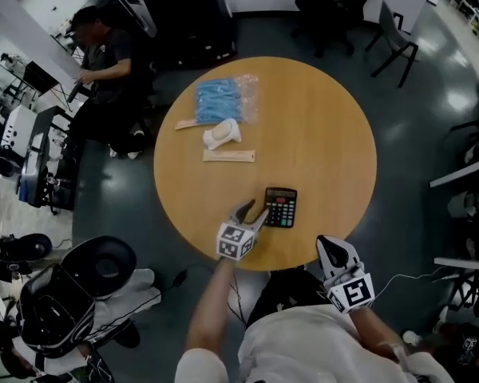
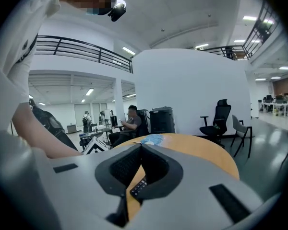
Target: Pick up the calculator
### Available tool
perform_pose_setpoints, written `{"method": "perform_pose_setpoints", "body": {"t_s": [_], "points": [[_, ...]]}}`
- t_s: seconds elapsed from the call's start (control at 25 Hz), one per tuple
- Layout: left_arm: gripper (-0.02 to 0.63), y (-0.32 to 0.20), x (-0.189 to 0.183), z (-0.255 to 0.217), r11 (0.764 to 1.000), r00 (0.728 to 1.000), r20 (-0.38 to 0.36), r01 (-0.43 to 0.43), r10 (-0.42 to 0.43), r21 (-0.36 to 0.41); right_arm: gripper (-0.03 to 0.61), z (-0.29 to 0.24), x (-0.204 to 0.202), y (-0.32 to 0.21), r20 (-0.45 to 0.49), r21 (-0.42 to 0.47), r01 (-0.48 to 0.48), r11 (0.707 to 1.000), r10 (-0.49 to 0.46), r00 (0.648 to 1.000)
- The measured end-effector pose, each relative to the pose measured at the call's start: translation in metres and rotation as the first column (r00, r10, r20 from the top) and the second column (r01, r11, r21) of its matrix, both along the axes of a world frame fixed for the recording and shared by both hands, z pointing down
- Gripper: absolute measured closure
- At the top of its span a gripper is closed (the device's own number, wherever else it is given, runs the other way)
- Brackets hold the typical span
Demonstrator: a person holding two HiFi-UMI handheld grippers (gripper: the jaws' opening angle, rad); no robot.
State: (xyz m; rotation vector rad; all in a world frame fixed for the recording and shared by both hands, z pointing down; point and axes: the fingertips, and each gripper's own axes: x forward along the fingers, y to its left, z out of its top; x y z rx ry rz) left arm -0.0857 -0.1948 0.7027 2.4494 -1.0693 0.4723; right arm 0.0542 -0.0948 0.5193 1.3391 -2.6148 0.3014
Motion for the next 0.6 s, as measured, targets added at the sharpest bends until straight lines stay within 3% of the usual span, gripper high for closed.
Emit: {"method": "perform_pose_setpoints", "body": {"t_s": [0.16, 0.36, 0.6], "points": [[0.414, -0.030, 0.003, 0.063, 0.987, 0.995, 0.055, -0.078, 0.087, -0.144, 0.565, 0.017, 0.002, -0.017, -0.013, -0.037, -0.007, 0.999, 0.006, 1.000], [0.402, -0.059, 0.012, 0.095, 0.960, 0.984, 0.053, -0.151, 0.168, -0.235, 0.565, 0.035, 0.017, -0.029, -0.024, -0.092, -0.033, 0.995, 0.031, 0.999], [0.385, -0.058, 0.034, 0.125, 0.881, 0.927, 0.071, -0.323, 0.368, -0.346, 0.565, 0.047, 0.033, -0.039, -0.024, -0.135, -0.064, 0.989, 0.061, 0.998]]}}
